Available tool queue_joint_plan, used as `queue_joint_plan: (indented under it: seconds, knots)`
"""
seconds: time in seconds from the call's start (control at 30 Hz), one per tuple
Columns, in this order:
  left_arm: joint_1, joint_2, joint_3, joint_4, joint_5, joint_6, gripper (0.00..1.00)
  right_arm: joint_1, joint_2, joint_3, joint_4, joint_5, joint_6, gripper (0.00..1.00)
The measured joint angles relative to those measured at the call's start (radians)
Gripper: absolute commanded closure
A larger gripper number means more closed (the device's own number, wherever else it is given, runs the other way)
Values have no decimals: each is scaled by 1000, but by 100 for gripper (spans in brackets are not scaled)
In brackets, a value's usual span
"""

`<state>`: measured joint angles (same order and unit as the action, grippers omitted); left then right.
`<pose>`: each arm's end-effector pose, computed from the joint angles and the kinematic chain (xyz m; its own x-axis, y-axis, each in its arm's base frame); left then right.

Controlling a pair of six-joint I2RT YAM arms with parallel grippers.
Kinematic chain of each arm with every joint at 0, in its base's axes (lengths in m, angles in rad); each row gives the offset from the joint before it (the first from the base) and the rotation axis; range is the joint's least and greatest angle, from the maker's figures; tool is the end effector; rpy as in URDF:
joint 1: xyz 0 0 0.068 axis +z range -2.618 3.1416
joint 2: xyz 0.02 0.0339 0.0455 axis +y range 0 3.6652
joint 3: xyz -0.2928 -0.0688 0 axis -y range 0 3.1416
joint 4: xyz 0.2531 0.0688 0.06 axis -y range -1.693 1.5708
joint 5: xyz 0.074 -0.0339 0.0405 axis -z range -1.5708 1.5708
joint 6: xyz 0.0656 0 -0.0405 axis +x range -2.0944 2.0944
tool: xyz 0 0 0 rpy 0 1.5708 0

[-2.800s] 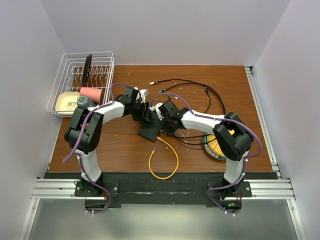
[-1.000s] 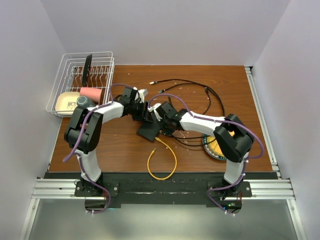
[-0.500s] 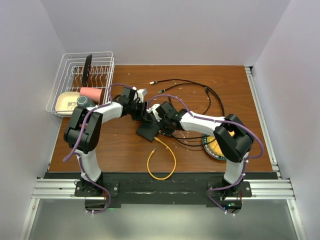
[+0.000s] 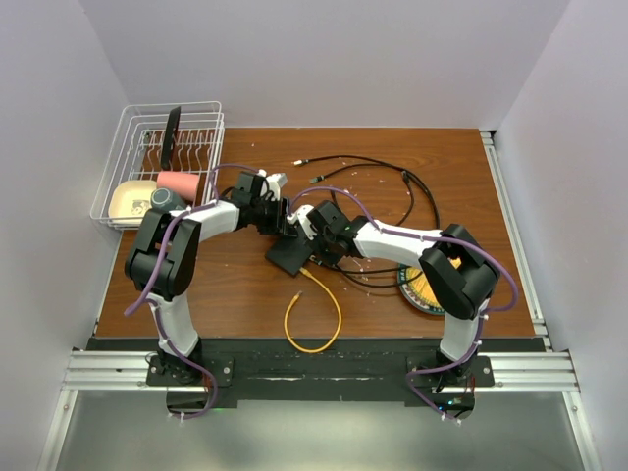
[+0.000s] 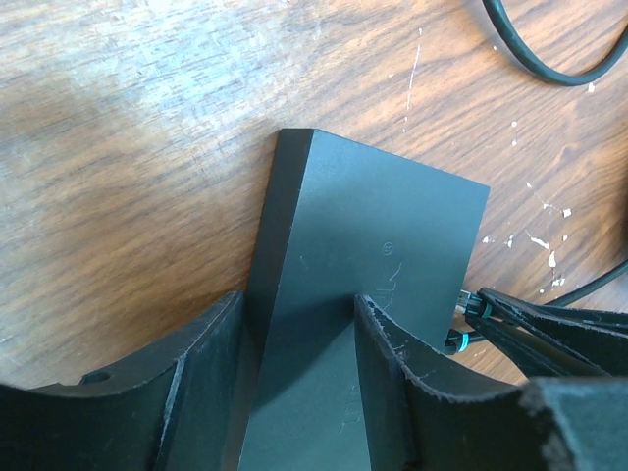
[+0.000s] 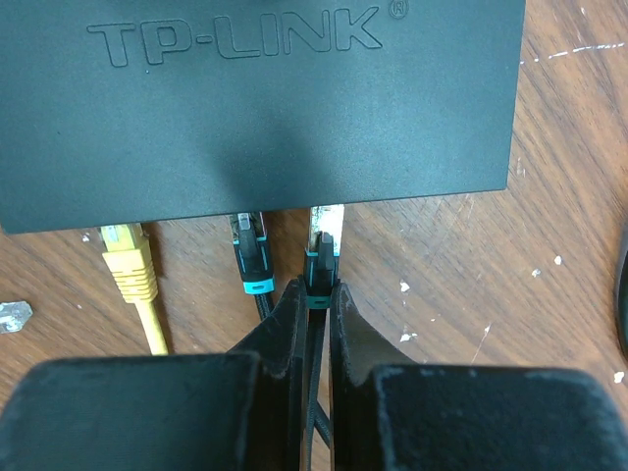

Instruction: Insert the plug into the switch port

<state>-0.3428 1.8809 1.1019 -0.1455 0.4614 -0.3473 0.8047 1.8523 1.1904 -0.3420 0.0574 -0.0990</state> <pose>0.3778 -0.1658 0.1512 -0.8954 -0.0040 -0.4453 0.2645 0.7996 -0.5392 0.2889 0.2948 0.1689 -0.5130 -0.6755 -0.5296 -0.7525 0.6508 -0.1012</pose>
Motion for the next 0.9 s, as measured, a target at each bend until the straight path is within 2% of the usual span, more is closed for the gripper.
queue_joint_plan:
  seconds: [0.53,0.9]
  knots:
    - [2,2,-14,39,28,19,46,0,2,6,13,-1,-26,100]
    - [7,2,-22,60,32,29,62,0,25,31,-2,5,-22,100]
